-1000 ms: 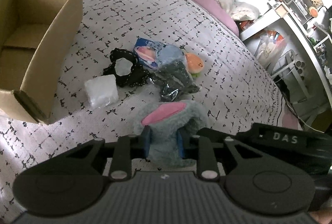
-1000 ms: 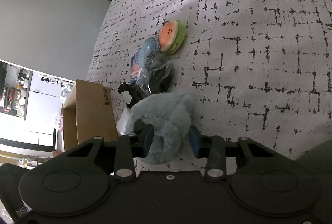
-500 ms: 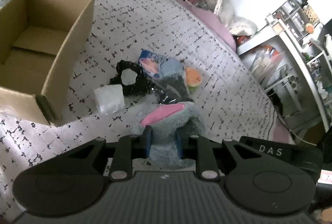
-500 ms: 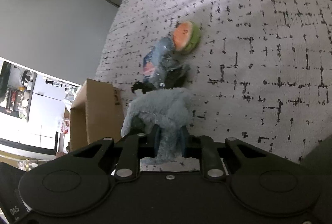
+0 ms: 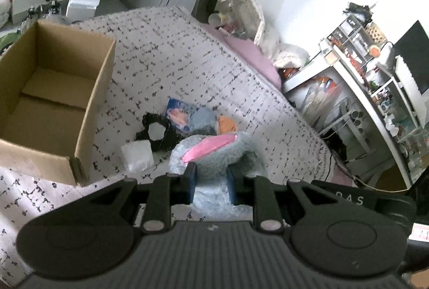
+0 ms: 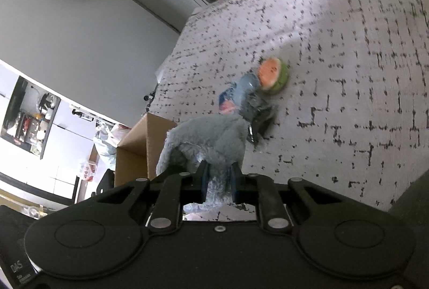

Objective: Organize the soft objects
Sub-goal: 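Lift the blue plush with both grippers and carry it into the cardboard box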

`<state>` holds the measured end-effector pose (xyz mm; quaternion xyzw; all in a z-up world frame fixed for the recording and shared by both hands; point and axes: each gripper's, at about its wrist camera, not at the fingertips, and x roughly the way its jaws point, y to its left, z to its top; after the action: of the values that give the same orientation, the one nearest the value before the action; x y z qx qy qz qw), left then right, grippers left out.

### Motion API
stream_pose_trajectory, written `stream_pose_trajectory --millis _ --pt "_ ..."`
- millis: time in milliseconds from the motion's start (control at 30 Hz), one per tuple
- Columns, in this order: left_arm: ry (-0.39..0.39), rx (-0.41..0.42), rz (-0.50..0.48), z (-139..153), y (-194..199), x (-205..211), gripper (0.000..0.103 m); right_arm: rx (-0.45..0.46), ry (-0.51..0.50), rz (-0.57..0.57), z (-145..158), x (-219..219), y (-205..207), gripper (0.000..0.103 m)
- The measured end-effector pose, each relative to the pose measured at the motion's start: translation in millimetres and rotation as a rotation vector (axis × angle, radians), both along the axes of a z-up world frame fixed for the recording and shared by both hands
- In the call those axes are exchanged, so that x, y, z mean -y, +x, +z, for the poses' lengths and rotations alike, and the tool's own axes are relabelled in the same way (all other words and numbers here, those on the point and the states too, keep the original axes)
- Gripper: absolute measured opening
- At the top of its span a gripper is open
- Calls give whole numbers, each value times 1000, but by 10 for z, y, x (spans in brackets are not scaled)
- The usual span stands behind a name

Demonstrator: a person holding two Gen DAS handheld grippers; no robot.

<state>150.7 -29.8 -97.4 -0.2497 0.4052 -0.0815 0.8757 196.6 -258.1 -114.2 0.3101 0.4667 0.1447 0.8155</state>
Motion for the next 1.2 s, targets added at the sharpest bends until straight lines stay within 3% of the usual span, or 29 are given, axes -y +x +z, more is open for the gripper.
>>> stream_pose_trajectory --millis 633,933,1200 --pt "-104 100 91 265 -210 -545 22 106 -51 79 476 -513 -12 16" --pt "-169 117 153 213 -205 -1042 22 134 -28 135 502 -965 70 16" --pt "-205 81 234 50 -211 -1433 22 142 -42 214 436 -1387 187 16"
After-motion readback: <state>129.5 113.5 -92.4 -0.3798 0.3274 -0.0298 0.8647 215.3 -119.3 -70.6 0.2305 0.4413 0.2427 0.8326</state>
